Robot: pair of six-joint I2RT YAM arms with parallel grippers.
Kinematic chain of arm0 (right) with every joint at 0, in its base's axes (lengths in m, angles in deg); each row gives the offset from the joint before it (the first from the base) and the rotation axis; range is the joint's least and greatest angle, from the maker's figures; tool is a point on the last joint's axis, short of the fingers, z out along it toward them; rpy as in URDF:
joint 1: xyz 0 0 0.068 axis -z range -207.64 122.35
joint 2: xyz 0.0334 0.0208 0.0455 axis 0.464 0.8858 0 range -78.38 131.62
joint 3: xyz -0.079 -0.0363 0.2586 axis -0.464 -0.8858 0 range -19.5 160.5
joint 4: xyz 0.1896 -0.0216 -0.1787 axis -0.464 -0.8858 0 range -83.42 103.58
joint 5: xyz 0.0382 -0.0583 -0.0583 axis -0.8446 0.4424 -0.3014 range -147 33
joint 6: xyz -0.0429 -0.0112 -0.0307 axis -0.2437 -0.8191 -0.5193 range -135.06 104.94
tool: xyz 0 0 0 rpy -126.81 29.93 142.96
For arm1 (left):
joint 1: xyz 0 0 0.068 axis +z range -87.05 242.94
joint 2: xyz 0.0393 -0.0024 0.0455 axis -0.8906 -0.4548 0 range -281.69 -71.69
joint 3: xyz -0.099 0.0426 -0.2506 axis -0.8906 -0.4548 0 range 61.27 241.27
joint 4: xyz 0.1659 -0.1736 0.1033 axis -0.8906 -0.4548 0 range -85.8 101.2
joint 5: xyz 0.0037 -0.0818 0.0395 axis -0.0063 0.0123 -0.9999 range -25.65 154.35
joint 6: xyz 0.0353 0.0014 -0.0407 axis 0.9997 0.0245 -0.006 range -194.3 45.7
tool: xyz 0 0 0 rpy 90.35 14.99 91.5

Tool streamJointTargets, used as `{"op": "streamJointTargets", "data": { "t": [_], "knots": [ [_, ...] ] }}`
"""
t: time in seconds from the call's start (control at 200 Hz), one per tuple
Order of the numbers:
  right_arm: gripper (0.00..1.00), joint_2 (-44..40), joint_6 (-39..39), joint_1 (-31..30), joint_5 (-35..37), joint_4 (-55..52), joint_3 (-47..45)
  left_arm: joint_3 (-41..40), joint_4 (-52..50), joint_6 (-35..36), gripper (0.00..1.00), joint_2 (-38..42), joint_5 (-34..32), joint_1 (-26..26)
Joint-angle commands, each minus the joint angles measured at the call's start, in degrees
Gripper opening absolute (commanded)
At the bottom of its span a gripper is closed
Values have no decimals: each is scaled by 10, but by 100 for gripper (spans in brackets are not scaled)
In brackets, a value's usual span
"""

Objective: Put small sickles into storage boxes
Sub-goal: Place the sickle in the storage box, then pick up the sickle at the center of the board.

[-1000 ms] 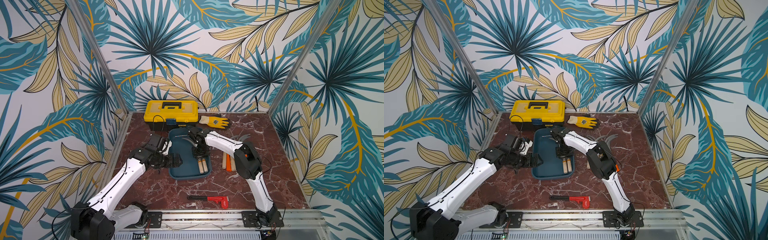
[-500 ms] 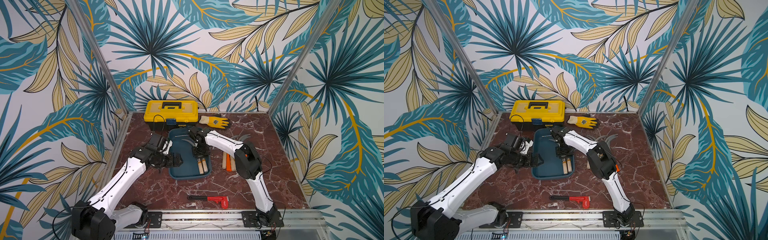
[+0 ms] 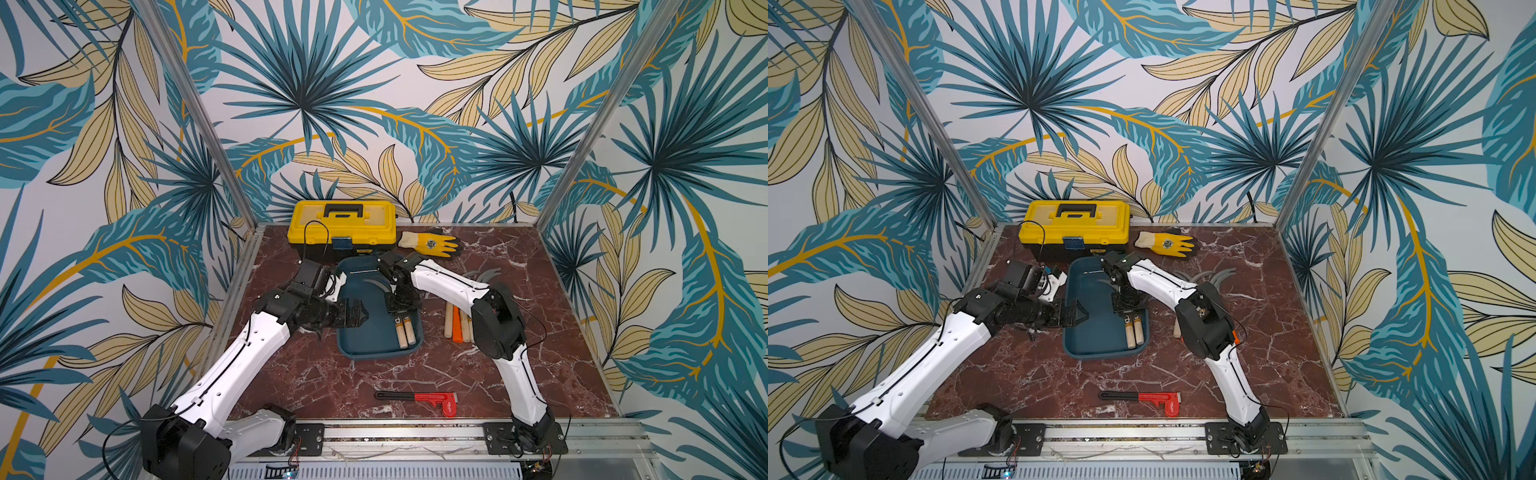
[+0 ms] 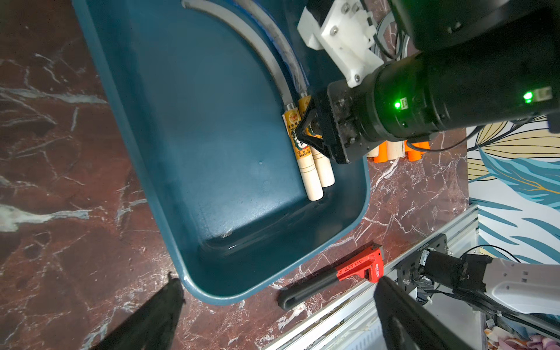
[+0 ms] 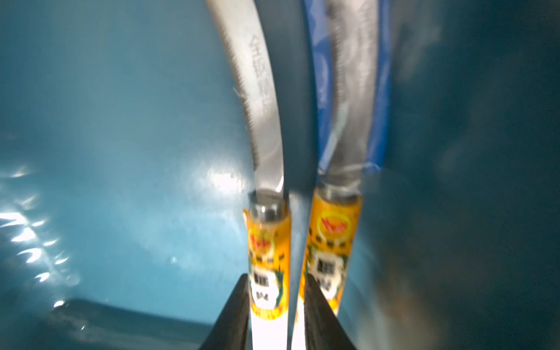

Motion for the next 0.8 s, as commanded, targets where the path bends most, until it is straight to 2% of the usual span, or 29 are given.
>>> {"op": "streamJointTargets", "data": {
  "t": [0.0, 0.14, 0.36, 0.481, 0.546, 0.791],
  "knots": [
    [32, -48, 11, -2, 14, -32, 8, 25, 3, 16, 100, -6, 11, 3],
    [40, -78, 18, -1, 19, -39, 0, 39, 3, 21, 99, -20, 18, -2],
    [62, -113, 28, -1, 31, -56, -5, 66, 3, 33, 100, -52, 12, -29],
    [79, -132, 31, 1, 43, -61, -14, 84, 3, 36, 100, -74, 9, -48],
    [99, -143, 35, 3, 49, -63, -22, 93, 3, 35, 99, -86, 11, -57],
    [100, -187, 48, 14, 71, -62, -69, 124, 3, 35, 99, -132, 16, -85]
  ]
}}
